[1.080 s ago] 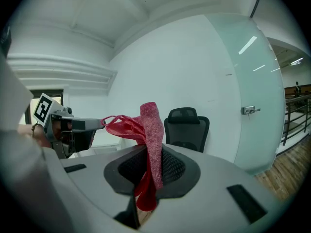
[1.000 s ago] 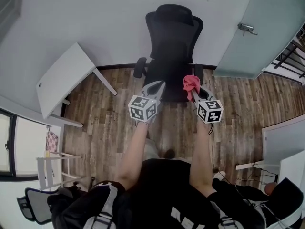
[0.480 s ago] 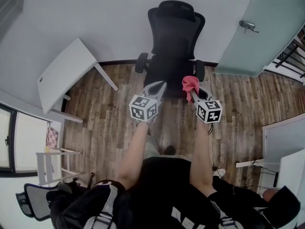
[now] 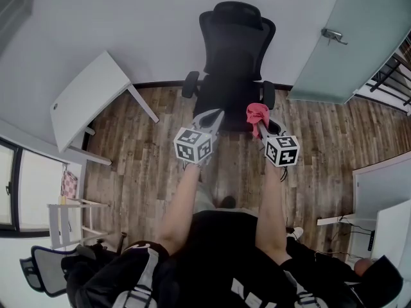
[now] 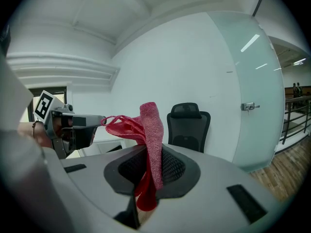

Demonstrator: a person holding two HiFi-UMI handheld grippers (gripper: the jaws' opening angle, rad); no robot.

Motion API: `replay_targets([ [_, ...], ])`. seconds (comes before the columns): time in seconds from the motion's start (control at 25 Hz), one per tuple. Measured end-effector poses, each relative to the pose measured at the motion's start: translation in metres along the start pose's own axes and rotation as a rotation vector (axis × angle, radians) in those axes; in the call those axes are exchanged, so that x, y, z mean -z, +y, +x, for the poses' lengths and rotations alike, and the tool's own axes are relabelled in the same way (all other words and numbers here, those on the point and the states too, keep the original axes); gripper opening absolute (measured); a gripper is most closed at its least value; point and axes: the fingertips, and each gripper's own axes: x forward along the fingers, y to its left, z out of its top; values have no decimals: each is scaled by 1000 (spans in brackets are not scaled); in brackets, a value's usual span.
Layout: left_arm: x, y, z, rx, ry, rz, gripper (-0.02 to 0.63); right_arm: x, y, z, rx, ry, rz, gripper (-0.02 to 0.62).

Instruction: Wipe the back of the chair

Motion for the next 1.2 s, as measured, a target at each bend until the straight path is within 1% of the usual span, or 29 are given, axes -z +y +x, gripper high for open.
replay_targets([
  [0.32, 2, 0, -3, 3, 3, -10, 25, -2, 5, -1, 2, 7, -23, 68],
  [1.2, -2, 6, -21, -2, -9, -17, 25, -4, 26, 3, -16, 9, -31, 68],
])
